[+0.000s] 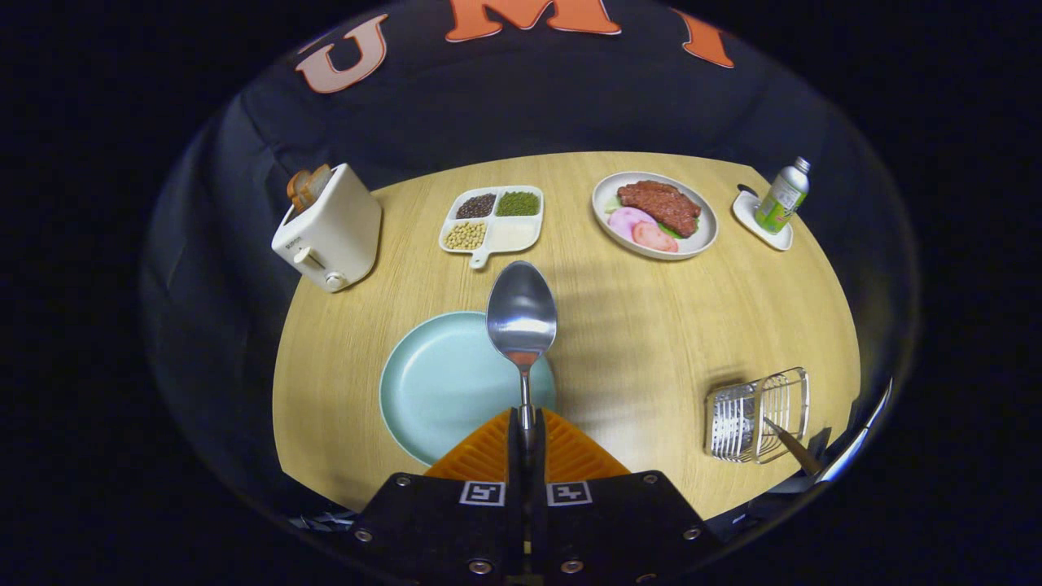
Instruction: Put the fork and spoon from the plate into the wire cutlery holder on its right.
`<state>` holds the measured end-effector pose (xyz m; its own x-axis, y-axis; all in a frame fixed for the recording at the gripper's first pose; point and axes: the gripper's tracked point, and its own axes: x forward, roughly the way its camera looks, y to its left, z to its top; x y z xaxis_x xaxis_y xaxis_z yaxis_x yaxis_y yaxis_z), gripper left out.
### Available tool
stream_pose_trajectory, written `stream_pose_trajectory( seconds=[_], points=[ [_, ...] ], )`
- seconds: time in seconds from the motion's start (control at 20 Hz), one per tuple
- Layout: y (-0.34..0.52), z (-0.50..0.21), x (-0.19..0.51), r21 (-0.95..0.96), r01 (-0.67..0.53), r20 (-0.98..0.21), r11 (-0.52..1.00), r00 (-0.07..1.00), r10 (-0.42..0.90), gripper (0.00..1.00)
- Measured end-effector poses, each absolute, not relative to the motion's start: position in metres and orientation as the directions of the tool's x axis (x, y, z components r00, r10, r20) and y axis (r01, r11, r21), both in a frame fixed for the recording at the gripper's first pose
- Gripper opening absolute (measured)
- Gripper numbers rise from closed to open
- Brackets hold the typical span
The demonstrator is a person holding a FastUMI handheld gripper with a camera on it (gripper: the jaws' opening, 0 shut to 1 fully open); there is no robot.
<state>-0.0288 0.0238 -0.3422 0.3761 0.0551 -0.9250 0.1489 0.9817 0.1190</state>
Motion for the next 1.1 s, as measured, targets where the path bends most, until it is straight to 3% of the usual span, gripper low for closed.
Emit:
stream_pose_trajectory(
  seconds=[0.45,1.1],
  points=[
    [-0.085,-0.325,-0.074,0.087,0.301,-0.919,0.95,0.393,-0.04,0.04],
    [-0.143,-0.352,-0.138,0.028,0.275,-0.959,0.961,0.279,-0.052,0.04]
  ],
)
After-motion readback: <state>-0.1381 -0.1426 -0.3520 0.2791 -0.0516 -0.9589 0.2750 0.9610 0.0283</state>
